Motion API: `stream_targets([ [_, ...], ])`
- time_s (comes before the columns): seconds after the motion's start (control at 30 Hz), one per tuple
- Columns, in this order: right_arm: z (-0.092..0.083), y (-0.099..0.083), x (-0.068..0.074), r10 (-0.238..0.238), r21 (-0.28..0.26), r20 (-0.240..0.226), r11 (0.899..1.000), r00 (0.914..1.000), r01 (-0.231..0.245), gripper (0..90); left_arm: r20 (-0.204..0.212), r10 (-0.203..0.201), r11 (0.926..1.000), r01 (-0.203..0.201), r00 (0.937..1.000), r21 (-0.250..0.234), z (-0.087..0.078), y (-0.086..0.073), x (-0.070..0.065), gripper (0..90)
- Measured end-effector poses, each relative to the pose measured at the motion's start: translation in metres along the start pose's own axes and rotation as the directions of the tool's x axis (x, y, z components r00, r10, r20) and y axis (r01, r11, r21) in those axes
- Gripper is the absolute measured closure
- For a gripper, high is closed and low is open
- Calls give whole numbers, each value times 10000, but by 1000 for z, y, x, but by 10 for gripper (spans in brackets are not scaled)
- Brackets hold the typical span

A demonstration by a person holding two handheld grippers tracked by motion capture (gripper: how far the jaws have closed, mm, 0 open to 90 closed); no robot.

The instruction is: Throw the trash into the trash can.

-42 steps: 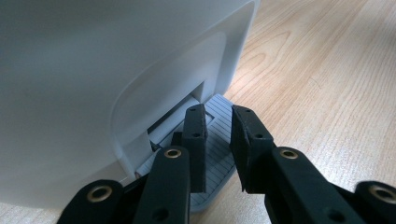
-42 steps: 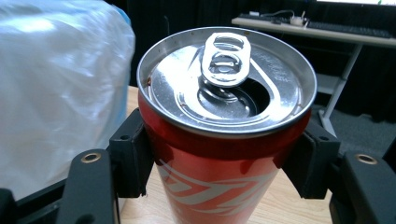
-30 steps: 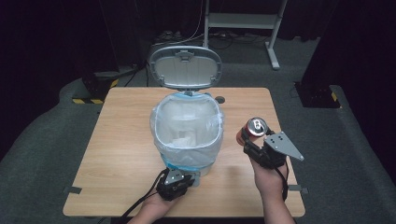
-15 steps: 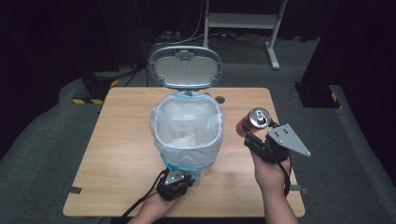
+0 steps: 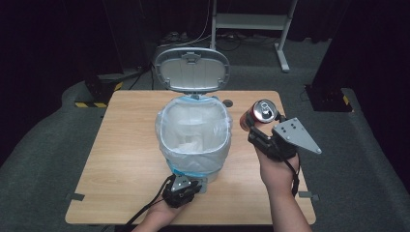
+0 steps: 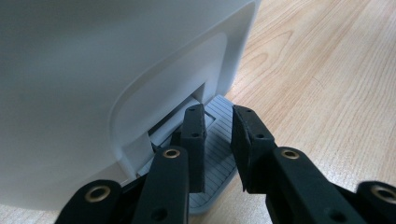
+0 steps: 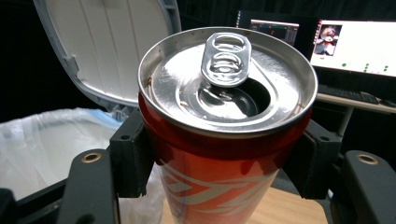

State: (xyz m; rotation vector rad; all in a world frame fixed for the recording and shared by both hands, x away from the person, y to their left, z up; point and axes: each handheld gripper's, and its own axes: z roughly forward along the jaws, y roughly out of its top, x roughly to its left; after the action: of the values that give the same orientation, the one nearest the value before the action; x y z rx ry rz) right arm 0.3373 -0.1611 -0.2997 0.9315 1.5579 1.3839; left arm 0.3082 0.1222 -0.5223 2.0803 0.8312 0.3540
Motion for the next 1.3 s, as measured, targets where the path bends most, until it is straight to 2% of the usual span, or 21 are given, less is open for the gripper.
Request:
stream_targets([
  [0.1, 1, 5, 2, -55, -95, -42, 9999, 10000, 54, 340, -28, 91, 10000, -91, 10000, 10, 0, 0, 0, 735],
  [0.47, 8, 23, 14, -216, -340, -226, 9992, 9995, 208, 340, 76, -19, 10000, 19, 10000, -20, 1, 0, -1, 716],
  [0.73, 15, 28, 22, -202, -417, -373, 9990, 9991, 187, 340, 123, -34, 10000, 34, 9999, -20, 1, 0, -1, 712],
  [1.3, 35, 43, 54, -338, -550, -1151, 9981, 9928, 276, 340, 150, 69, 10000, -69, 9999, 13, 0, 0, 0, 708],
])
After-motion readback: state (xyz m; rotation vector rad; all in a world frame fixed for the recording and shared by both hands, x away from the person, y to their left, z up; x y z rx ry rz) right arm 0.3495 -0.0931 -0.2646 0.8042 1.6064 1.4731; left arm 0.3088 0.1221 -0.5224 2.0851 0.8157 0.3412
